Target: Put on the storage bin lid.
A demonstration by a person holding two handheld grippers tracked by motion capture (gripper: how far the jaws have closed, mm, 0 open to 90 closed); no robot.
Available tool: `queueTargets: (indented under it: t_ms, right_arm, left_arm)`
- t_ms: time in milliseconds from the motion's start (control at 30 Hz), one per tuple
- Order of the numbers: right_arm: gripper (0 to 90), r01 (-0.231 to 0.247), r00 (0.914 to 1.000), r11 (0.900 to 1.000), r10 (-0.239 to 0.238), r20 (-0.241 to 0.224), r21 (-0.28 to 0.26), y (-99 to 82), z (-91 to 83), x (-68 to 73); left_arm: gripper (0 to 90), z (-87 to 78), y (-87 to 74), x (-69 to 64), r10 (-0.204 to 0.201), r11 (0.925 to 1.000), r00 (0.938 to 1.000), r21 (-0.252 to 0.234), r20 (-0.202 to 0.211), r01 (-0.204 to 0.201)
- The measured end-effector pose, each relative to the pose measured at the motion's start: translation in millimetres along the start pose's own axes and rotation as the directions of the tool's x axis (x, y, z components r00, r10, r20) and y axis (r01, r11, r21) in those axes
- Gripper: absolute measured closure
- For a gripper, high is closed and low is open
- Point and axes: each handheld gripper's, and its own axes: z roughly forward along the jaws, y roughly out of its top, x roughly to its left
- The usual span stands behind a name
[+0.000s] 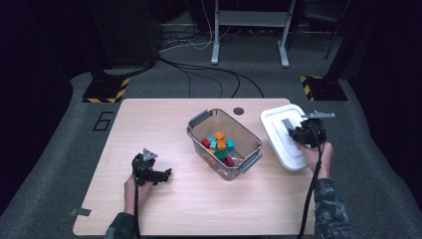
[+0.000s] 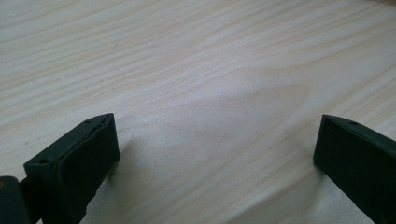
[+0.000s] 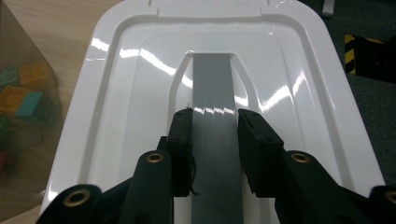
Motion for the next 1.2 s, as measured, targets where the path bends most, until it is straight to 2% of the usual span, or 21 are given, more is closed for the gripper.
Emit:
queueTargets:
  t_ms: [300,500,767,800,1067,1200]
  right_arm:
    - [66.8,0.005,1.0,0.9998,-0.005,-0.007,-0.021,14.0,-14.4,2.2]
    - [66.8,0.007,0.9998,0.9992,-0.008,-0.019,-0.039,24.9,-23.6,8.9]
    - [66.8,0.036,0.9985,0.9982,-0.038,-0.038,-0.049,37.4,-31.7,21.7]
    - [66.8,0.047,0.9977,0.9976,-0.05,-0.046,-0.051,41.1,-33.4,27.5]
    - [66.8,0.075,0.994,0.9959,-0.078,-0.077,-0.051,48.1,-34.4,43.0]
    - [66.7,0.086,0.9908,0.9952,-0.091,-0.1,-0.046,51.7,-33.6,57.0]
  left_arm:
    - [0.0,0.1,0.0,-0.1,0.0,1.0,1.0,0.0,-0.002,0.0]
    - [0.0,0.1,0.0,-0.1,0.0,1.0,1.0,0.0,-0.002,0.0]
    - [0.0,0.1,0.1,-0.1,-0.001,1.0,1.0,-0.001,-0.002,0.001]
    - [0.0,0.1,0.1,-0.1,-0.001,1.0,1.0,-0.001,-0.002,0.001]
    - [0.0,0.0,0.1,0.0,0.0,1.0,1.0,0.0,0.0,0.0]
    - [0.0,0.1,0.0,0.0,0.0,1.0,1.0,0.0,0.0,0.0]
